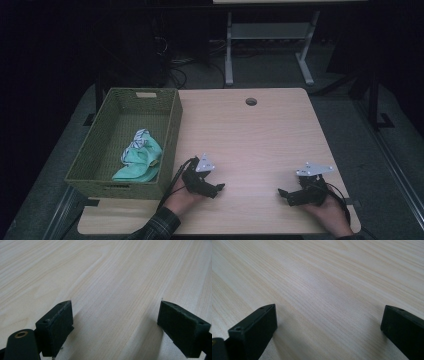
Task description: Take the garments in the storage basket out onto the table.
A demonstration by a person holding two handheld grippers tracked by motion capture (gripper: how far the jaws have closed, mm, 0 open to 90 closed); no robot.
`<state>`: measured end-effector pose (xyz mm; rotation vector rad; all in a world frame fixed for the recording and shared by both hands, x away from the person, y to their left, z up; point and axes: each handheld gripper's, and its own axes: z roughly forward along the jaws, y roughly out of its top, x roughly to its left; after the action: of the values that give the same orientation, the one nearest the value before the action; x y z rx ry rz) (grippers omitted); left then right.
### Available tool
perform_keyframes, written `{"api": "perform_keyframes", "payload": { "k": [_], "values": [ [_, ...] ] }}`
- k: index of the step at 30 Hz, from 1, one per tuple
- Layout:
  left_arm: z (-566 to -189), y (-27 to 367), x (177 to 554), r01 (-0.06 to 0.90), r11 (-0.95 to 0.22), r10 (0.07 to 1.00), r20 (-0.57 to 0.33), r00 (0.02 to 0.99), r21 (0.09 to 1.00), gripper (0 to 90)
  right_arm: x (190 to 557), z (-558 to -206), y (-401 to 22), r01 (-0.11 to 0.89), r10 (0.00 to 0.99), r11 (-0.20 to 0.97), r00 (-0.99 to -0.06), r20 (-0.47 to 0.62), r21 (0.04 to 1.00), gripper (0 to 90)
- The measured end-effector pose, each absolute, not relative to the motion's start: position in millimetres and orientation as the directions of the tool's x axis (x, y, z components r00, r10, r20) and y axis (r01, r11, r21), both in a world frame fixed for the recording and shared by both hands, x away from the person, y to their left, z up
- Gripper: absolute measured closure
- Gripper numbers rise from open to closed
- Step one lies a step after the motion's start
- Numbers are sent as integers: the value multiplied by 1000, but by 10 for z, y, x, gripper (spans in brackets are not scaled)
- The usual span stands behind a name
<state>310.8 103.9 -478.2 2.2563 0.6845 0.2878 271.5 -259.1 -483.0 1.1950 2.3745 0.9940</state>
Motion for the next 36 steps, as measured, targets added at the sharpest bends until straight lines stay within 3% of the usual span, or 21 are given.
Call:
{"api": "perform_keyframes", "payload": {
  "k": [14, 36],
  "values": [
    [-4709, 1027, 3168, 414, -621, 543, -16, 839, 666, 130, 2715, -4829, -2592, 584, 793, 414, -608, 38, 698, 1],
    [-4610, 1122, 3195, 438, -577, 555, -62, 830, 689, 131, 2715, -4829, -2592, 584, 793, 414, -608, 38, 698, 2]
  ]
}}
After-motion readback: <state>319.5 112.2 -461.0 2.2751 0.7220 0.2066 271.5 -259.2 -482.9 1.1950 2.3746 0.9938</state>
